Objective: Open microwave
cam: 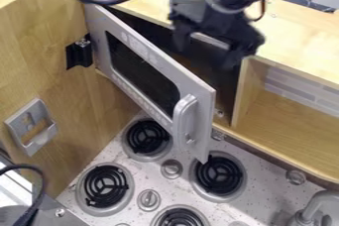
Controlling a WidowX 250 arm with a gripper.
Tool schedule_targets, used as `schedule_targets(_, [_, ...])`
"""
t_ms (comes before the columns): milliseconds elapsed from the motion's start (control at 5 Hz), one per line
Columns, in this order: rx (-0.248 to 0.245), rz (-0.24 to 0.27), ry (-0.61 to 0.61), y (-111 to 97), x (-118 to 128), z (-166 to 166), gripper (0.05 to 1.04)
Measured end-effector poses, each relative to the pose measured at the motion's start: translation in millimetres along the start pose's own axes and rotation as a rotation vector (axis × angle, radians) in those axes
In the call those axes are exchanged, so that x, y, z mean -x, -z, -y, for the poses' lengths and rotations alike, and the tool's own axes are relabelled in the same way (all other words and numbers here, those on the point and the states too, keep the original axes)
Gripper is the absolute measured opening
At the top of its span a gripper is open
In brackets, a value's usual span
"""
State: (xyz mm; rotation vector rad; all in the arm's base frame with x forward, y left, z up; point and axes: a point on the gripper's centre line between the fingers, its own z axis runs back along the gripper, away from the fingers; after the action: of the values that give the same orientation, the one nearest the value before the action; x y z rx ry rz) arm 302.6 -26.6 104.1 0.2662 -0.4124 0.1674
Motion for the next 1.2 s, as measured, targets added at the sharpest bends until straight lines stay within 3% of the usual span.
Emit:
schedule_targets(200, [0.089,-0.001,0.054,22.2,-8.3,27.1,1.0])
schedule_targets(600, [0.174,-0.072,0.028,66.9,-0.2,39.1,1.0])
schedule_targets(800, [0.182,-0.075,-0.003,82.0,7.4,33.4,1.0])
schedule_targets(1200, [0.113,-0.157,-0.197,97.3,45.0,2.9,1.0])
